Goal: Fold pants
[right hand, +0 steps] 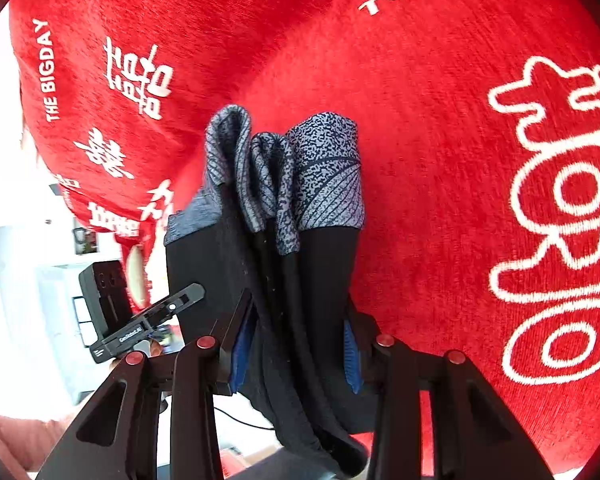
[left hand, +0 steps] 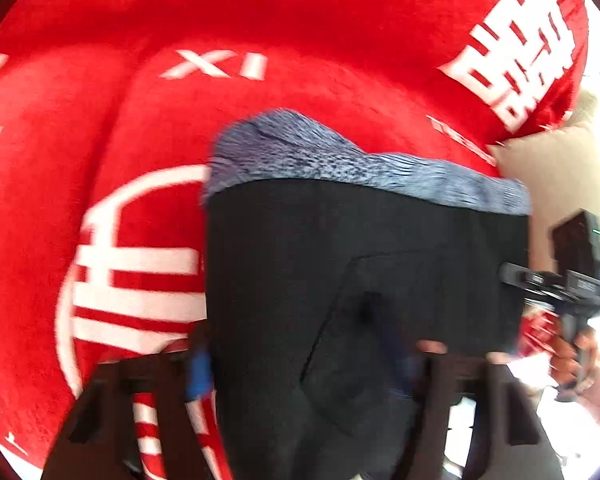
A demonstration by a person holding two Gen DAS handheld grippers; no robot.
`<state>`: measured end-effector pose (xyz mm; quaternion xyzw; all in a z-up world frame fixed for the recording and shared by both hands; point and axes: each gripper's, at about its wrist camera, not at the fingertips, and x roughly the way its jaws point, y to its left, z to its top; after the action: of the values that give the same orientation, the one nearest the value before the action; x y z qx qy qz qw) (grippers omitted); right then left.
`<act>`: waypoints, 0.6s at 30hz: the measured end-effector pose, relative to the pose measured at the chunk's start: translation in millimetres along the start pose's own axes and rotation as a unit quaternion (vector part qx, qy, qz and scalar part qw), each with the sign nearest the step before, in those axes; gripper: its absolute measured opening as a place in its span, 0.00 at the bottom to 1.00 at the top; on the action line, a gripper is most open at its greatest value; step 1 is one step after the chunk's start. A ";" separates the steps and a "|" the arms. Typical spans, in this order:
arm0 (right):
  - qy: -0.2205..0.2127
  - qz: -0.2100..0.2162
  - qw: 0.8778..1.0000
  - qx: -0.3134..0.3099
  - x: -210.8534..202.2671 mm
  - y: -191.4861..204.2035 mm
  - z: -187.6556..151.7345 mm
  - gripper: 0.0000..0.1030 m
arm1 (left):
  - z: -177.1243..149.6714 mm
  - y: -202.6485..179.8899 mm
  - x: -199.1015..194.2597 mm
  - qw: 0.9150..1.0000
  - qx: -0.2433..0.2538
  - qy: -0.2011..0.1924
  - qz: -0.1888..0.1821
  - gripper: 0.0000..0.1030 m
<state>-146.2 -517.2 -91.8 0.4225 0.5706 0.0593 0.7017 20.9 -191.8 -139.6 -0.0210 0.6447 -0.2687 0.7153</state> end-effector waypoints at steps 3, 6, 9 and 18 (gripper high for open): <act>-0.017 -0.021 1.000 -0.016 0.5 2.7 -2.2 0.48 | 0.0 6.3 3.3 1.000 -0.007 -0.009 0.007 0.90; -0.025 -0.049 0.998 -0.039 3.1 5.6 -3.8 0.53 | 0.1 3.3 2.1 0.999 0.016 -0.022 0.036 0.97; -0.035 -0.066 0.997 -0.037 0.4 4.5 -6.2 0.57 | 0.0 2.0 -3.8 0.998 0.019 -0.028 0.055 0.97; -0.048 -0.215 0.976 -0.003 -9.9 32.5 -20.2 0.73 | -25.6 -13.5 -25.9 0.986 0.046 -0.004 0.161 0.97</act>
<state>-153.8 -491.6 -62.7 0.2904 0.6136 -0.1112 0.7258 -8.5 -184.6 -115.2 0.1142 0.6237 -0.1794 0.7522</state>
